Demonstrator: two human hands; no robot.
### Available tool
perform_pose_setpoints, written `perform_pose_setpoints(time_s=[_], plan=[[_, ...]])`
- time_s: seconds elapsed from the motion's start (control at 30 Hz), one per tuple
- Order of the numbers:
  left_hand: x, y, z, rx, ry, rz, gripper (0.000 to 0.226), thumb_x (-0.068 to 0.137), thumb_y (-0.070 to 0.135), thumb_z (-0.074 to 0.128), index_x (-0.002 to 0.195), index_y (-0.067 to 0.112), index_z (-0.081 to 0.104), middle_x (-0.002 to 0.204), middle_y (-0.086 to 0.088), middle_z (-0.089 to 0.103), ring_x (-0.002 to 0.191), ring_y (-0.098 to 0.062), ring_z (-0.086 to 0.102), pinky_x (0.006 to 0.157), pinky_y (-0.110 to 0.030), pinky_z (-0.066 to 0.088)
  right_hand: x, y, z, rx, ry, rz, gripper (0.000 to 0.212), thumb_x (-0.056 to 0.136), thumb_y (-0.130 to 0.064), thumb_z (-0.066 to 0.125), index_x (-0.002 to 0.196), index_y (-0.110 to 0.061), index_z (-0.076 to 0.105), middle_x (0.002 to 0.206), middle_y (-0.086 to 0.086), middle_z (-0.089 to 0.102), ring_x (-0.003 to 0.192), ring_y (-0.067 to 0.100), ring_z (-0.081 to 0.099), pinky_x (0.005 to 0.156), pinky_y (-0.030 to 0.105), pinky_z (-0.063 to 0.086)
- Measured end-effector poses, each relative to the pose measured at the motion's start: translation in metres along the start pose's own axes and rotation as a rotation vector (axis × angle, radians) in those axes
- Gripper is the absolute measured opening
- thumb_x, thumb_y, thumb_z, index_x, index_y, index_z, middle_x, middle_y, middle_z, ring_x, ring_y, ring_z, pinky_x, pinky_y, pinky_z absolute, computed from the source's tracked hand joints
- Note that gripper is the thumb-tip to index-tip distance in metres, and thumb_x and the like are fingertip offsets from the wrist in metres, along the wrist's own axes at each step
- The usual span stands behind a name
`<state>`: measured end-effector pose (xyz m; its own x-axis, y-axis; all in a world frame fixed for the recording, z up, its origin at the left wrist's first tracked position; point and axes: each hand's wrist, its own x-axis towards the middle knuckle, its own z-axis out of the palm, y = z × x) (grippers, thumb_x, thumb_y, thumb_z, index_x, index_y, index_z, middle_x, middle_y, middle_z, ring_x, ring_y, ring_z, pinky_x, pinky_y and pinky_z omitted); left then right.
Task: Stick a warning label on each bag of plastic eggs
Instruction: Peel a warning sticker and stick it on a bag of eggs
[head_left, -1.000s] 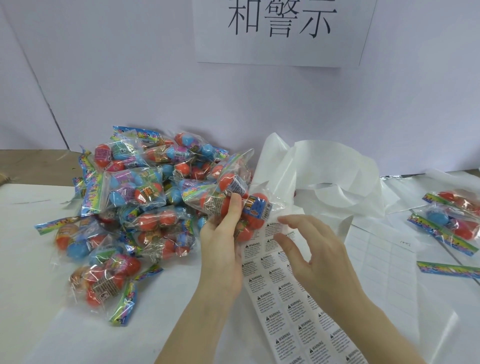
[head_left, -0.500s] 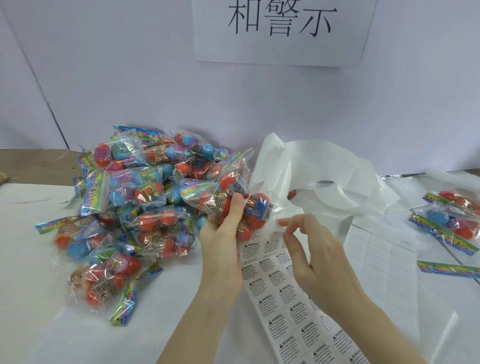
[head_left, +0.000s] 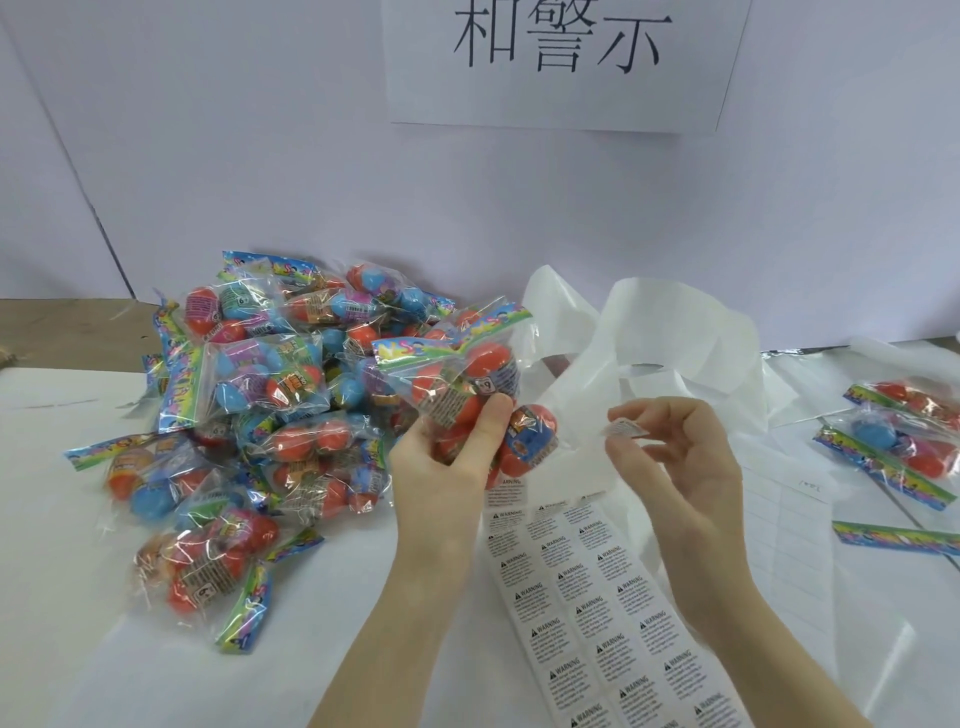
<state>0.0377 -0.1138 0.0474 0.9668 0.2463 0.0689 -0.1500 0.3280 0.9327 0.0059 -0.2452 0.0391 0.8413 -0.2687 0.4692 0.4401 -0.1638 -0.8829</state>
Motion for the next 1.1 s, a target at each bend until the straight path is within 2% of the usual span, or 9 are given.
perform_pose_setpoints(time_s=[0.1,0.2,0.3,0.4,0.53,0.6,0.7,0.87,1.1], plan=[[-0.0001,-0.0016,0.0003,0.013,-0.036,-0.026,0.007,0.072,0.018,0.071,0.070,0.018,0.065,0.056,0.009,0.068,0.052,0.000,0.063,0.047,-0.011,0.046,-0.0007,-0.0017,-0.0019,0.053,0.023,-0.018,0.005,0.069,-0.035,0.060,0.073,-0.036,0.057,0.077,-0.010,0.059,0.077,0.013,0.051,0.075,0.026,0.040],[-0.0015,-0.0034,0.0011,0.047,-0.071,-0.029,0.008,0.075,0.016,0.071,0.070,0.018,0.065,0.056,0.009,0.067,0.052,-0.002,0.063,0.048,-0.012,0.046,-0.0021,-0.0022,-0.0015,0.020,-0.008,-0.047,0.009,0.068,-0.037,0.057,0.074,-0.031,0.054,0.075,-0.005,0.056,0.076,0.020,0.049,0.075,0.030,0.038],[-0.0034,-0.0041,0.0020,0.035,-0.107,-0.018,0.006,0.074,0.018,0.071,0.073,0.017,0.066,0.059,0.008,0.068,0.053,-0.002,0.062,0.050,-0.012,0.046,-0.0034,-0.0042,0.0008,-0.059,-0.063,-0.094,0.010,0.071,-0.035,0.055,0.074,-0.027,0.052,0.076,-0.003,0.056,0.075,0.012,0.049,0.074,0.021,0.038],[-0.0054,-0.0030,0.0029,0.017,-0.137,-0.007,0.017,0.065,0.028,0.071,0.078,0.017,0.067,0.066,0.005,0.072,0.061,-0.004,0.066,0.054,-0.013,0.048,-0.0055,-0.0058,0.0029,-0.174,-0.097,-0.161,0.009,0.074,-0.033,0.053,0.077,-0.025,0.051,0.077,-0.012,0.056,0.074,-0.001,0.049,0.072,0.011,0.036],[-0.0066,-0.0023,0.0037,0.036,-0.168,0.003,0.005,0.075,0.017,0.070,0.076,0.016,0.066,0.062,0.006,0.070,0.056,-0.003,0.064,0.053,-0.012,0.047,-0.0059,-0.0057,0.0051,-0.262,-0.107,-0.205,0.011,0.075,-0.034,0.052,0.080,-0.024,0.051,0.079,-0.007,0.056,0.076,-0.004,0.047,0.073,0.010,0.035],[-0.0069,-0.0026,0.0037,0.048,-0.172,0.023,0.008,0.072,0.021,0.071,0.075,0.017,0.066,0.061,0.007,0.069,0.054,-0.002,0.062,0.053,-0.012,0.047,-0.0055,-0.0049,0.0050,-0.291,-0.104,-0.231,0.009,0.076,-0.033,0.053,0.081,-0.025,0.051,0.071,-0.010,0.054,0.076,-0.005,0.047,0.074,0.009,0.034],[-0.0071,-0.0022,0.0040,0.055,-0.176,0.041,0.021,0.063,0.032,0.070,0.074,0.015,0.065,0.058,0.008,0.065,0.051,-0.002,0.059,0.052,-0.012,0.045,-0.0050,-0.0036,0.0047,-0.337,-0.103,-0.276,0.007,0.077,-0.030,0.053,0.082,-0.028,0.049,0.074,-0.014,0.054,0.076,-0.005,0.046,0.075,0.007,0.034],[-0.0048,-0.0050,0.0037,0.067,-0.182,0.040,0.010,0.074,0.020,0.072,0.073,0.014,0.064,0.057,0.008,0.064,0.050,-0.004,0.058,0.053,-0.012,0.044,-0.0053,-0.0022,0.0040,-0.388,-0.093,-0.280,0.010,0.078,-0.023,0.061,0.082,-0.024,0.052,0.074,-0.013,0.056,0.075,-0.002,0.046,0.075,0.008,0.033],[-0.0072,-0.0028,0.0034,0.077,-0.193,0.067,0.022,0.063,0.034,0.070,0.073,0.016,0.064,0.056,0.008,0.063,0.050,-0.004,0.057,0.052,-0.012,0.043,-0.0044,-0.0024,0.0049,-0.426,-0.089,-0.292,0.011,0.077,-0.032,0.054,0.083,-0.024,0.052,0.074,-0.012,0.056,0.075,0.002,0.048,0.076,0.008,0.032]])
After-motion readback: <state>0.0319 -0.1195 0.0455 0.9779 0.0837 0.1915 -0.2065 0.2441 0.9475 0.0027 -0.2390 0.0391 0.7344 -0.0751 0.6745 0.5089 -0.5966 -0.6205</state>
